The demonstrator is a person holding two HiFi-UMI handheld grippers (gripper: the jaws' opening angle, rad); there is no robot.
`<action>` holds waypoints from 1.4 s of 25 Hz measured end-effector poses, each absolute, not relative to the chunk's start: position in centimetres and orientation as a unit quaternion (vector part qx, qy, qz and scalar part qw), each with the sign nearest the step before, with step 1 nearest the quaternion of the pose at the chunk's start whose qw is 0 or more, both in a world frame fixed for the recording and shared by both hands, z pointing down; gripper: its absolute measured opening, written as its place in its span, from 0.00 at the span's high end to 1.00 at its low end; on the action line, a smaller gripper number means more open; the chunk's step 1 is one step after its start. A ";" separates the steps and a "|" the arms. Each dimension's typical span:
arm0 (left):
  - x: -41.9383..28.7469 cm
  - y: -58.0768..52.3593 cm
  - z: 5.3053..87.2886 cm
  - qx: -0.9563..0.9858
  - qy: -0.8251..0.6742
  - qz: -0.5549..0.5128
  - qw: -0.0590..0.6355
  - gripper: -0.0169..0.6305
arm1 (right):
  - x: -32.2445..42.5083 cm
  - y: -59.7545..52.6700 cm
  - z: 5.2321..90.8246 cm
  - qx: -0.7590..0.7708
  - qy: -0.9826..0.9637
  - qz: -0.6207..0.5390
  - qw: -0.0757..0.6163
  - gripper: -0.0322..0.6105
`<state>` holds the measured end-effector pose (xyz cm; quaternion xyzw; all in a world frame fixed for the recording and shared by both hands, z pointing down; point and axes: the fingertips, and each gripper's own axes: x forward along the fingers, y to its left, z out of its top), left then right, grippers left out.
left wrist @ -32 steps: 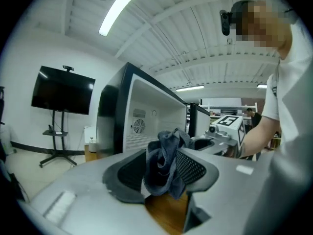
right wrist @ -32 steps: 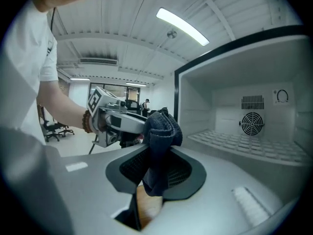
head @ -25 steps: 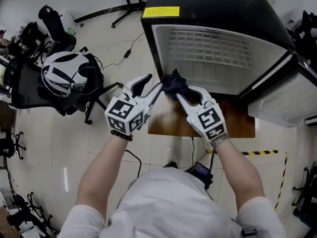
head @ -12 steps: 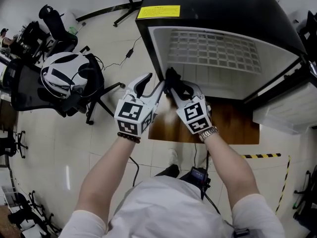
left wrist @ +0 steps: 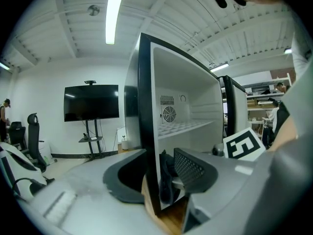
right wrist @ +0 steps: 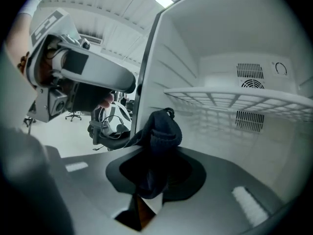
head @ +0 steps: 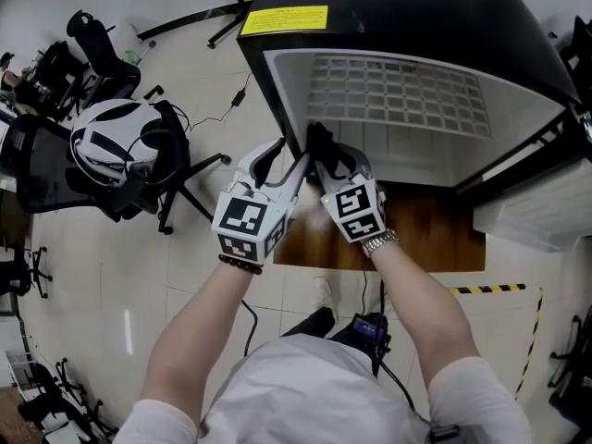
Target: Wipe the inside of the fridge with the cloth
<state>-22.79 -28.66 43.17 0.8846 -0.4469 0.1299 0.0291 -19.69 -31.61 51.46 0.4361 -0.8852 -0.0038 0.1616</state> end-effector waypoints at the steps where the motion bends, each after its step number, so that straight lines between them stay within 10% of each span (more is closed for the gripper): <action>1: -22.6 -28.6 43.2 0.885 -0.446 0.131 0.027 0.70 | -19.6 -31.8 51.5 0.438 -0.884 -0.004 0.161 0.83; 35: -23.3 -29.9 43.3 0.865 -0.481 0.140 0.030 0.72 | -17.5 -42.9 53.5 0.521 -0.838 0.011 0.164 0.83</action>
